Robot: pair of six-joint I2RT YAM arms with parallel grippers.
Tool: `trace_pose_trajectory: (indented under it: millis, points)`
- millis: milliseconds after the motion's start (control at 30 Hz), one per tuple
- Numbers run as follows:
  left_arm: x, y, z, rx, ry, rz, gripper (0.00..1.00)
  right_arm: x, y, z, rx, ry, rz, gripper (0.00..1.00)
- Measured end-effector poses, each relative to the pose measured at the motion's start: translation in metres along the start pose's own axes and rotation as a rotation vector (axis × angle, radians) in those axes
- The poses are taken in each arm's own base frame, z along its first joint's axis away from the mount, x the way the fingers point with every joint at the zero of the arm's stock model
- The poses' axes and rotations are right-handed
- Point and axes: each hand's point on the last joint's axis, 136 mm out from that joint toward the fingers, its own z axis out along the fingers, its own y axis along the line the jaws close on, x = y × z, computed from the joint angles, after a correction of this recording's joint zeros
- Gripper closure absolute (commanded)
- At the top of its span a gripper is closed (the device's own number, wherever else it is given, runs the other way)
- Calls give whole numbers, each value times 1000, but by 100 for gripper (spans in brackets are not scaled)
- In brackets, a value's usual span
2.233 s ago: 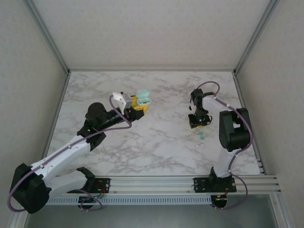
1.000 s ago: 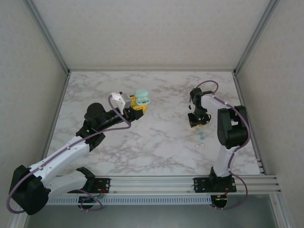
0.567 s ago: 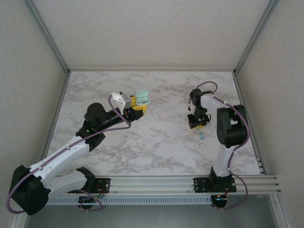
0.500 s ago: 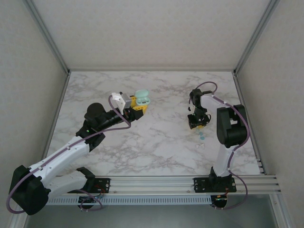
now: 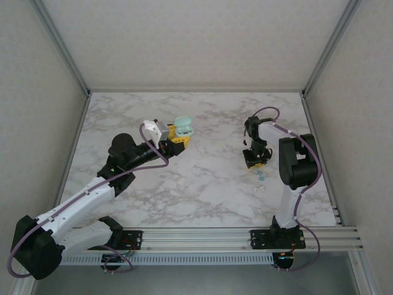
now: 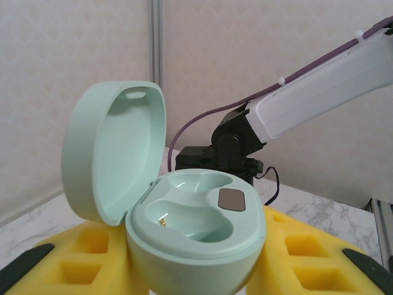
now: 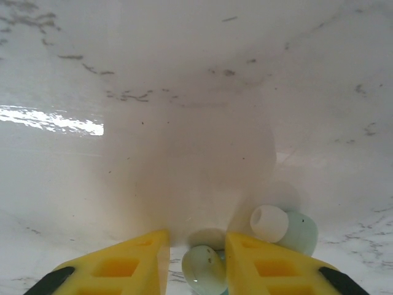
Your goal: Insert the wireless bluetooth earbuds into the charging case
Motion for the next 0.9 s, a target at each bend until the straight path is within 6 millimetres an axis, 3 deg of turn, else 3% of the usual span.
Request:
trace_pose_trajectory:
  millis: [900]
  points:
    - [0,-1,-2,-1,5,-2,76,1,-4,1,-15,6,38,71]
